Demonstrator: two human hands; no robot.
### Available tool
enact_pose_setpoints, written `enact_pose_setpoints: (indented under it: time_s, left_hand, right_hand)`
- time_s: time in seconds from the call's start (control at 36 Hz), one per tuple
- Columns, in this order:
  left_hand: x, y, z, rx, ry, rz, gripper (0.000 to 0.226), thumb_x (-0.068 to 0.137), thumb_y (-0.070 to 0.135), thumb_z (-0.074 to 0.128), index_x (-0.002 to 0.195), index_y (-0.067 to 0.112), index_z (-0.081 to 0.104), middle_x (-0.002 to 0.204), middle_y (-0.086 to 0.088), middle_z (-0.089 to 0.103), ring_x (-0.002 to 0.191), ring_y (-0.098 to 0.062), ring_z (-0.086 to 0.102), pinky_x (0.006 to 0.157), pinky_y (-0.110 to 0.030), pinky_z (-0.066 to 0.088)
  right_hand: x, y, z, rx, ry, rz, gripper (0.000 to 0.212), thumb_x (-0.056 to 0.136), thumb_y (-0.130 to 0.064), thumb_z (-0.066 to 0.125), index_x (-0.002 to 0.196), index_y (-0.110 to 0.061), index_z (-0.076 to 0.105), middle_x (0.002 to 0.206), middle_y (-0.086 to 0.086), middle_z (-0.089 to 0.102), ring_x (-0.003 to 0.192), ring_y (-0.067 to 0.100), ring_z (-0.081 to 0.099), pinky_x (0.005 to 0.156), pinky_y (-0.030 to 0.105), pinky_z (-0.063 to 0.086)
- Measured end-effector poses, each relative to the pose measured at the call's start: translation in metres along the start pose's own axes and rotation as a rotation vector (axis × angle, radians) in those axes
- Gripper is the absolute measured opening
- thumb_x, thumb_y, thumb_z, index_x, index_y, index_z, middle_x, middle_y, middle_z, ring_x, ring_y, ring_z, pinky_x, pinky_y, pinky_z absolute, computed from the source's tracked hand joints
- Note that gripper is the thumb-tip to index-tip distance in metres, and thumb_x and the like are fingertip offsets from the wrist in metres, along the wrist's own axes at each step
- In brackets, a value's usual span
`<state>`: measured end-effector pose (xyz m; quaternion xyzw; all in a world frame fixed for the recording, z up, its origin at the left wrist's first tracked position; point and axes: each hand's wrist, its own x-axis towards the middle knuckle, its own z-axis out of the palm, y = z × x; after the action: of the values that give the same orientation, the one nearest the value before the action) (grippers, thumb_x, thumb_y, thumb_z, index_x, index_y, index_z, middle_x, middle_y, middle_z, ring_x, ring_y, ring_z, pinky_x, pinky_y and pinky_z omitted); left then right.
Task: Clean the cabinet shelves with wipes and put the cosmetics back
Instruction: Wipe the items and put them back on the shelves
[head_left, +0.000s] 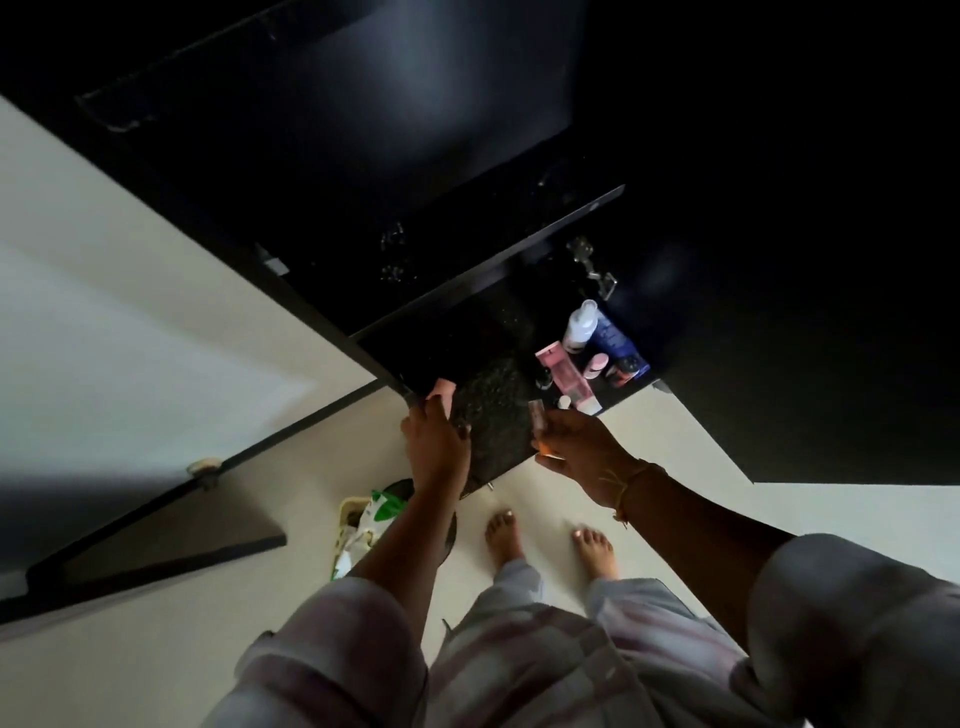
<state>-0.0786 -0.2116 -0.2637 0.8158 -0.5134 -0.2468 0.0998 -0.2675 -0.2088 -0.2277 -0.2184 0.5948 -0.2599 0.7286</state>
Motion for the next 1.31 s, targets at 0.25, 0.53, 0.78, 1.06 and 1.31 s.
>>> enact_pose_setpoints:
  time_s: [0.25,0.53,0.78,1.06,1.31]
  left_hand:
    - [0.021,-0.014,0.004,0.153,-0.078,0.074,0.058,0.084,0.025,0.070,0.133,0.004,0.046,0.133,-0.018,0.047,0.115,-0.032,0.048,0.087,-0.040,0.052]
    - [0.038,-0.018,0.011,0.178,-0.060,-0.032,0.059,0.085,0.025,0.069,0.132,0.001,0.041,0.125,-0.016,0.055,0.110,-0.031,0.051,0.084,-0.040,0.049]
    - [0.050,-0.015,0.020,0.172,-0.085,0.001,0.061,0.076,0.030,0.071,0.128,0.007,0.048,0.122,-0.014,0.055,0.108,-0.029,0.053,0.091,-0.037,0.043]
    - [0.058,0.064,0.026,-0.465,-0.175,0.052,0.056,0.077,0.022,0.076,0.127,0.010,0.054,0.117,-0.009,0.063,0.096,-0.021,0.065,0.078,-0.042,0.058]
    - [0.084,0.108,0.029,-0.538,-0.319,0.107,0.043,0.078,0.008,0.074,0.118,0.012,0.058,0.107,-0.002,0.068,0.094,-0.014,0.066,0.087,-0.035,0.055]
  right_hand:
    - [-0.003,-0.002,0.001,-0.364,0.177,-0.140,0.019,0.090,-0.006,0.063,0.104,0.007,0.064,0.092,0.014,0.059,0.086,0.020,0.059,0.081,0.037,0.057]
    - [-0.008,-0.008,-0.007,-0.554,0.538,-0.335,0.011,0.084,-0.026,0.070,0.094,-0.030,0.070,0.082,-0.015,0.065,0.074,0.007,0.060,0.062,0.011,0.039]
    - [0.001,-0.014,-0.024,-0.509,0.674,-0.332,0.006,0.085,-0.030,0.065,0.089,-0.031,0.070,0.077,-0.012,0.066,0.068,0.004,0.055,0.055,0.016,0.036]
    - [0.009,-0.013,-0.031,-0.378,0.694,-0.322,0.020,0.084,-0.016,0.065,0.100,-0.025,0.073,0.084,-0.002,0.070,0.077,0.018,0.062,0.064,0.022,0.044]
    - [0.025,-0.013,-0.038,-0.304,0.771,-0.229,0.010,0.087,-0.025,0.065,0.094,-0.024,0.073,0.087,-0.005,0.068,0.081,0.013,0.056,0.070,0.024,0.041]
